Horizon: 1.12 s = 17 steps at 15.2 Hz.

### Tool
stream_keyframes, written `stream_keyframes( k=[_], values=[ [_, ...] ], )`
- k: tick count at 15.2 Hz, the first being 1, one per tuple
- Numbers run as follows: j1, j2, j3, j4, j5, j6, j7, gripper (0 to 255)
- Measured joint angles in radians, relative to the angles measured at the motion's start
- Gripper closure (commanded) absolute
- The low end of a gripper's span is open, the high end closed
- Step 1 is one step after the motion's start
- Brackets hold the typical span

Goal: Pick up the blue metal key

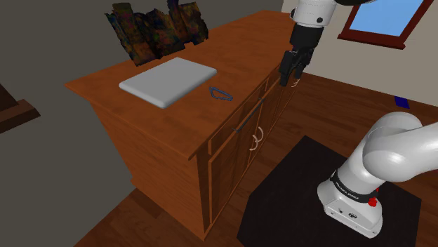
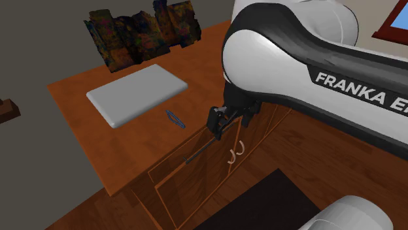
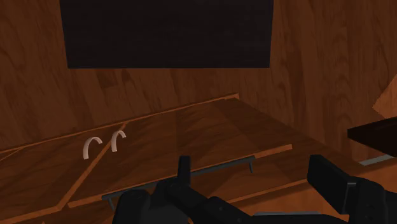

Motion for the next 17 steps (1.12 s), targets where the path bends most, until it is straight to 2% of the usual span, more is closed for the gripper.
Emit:
stream_keyframes(
  k=[2,11,17],
  values=[
    [0.001,0.018,0.000,0.008,-0.001,0.012,-0.005,0],
    [0.024,0.297,0.031,0.077,-0.006,0.260,-0.059,0],
    [0.036,0.521,0.054,0.197,-0.025,0.392,-0.087,0]
  ],
)
